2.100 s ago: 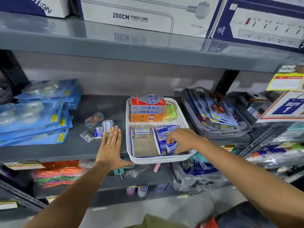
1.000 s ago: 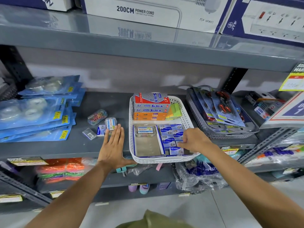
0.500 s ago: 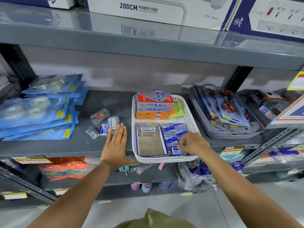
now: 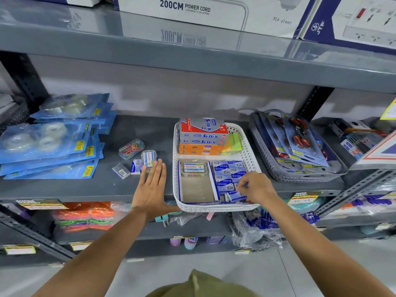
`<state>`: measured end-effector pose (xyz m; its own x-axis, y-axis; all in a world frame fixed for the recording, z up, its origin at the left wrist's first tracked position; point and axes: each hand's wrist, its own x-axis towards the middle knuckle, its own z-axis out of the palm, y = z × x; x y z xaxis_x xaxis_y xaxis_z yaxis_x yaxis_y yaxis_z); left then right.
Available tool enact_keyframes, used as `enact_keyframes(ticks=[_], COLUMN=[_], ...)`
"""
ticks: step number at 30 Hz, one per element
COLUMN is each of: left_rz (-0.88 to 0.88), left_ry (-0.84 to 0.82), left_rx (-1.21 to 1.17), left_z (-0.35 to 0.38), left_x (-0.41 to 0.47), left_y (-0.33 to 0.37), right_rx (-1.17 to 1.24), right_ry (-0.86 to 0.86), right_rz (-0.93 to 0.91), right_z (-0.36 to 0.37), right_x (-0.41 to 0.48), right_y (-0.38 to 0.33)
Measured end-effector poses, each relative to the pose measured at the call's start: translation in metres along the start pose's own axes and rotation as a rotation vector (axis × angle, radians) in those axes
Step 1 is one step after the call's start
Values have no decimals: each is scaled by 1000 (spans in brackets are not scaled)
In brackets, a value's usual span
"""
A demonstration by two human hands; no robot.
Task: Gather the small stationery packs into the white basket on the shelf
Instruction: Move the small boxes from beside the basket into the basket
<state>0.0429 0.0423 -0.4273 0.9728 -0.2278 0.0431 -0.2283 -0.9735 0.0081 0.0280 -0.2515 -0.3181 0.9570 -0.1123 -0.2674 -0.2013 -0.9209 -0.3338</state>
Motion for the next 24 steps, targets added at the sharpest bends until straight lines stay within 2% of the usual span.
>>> enact_keyframes(ticks=[5,14,20,24], left_rz=[1,-4,-8,-8], left_ry=[-5,-15,-19,-14], left_rx=[6,7,7,13], left_z=[0,-3,-4,-3], left_x=[0,-1,0,0], left_y=[1,1,1,1], right_rx=[-43,-41,123,417], right_ry=[11,-124,-149,-186], right_rz=[27,80,103,165], right_z=[8,10,15,9], right_x=[-2,-1,6,5], right_y=[-2,-9,-11,-5])
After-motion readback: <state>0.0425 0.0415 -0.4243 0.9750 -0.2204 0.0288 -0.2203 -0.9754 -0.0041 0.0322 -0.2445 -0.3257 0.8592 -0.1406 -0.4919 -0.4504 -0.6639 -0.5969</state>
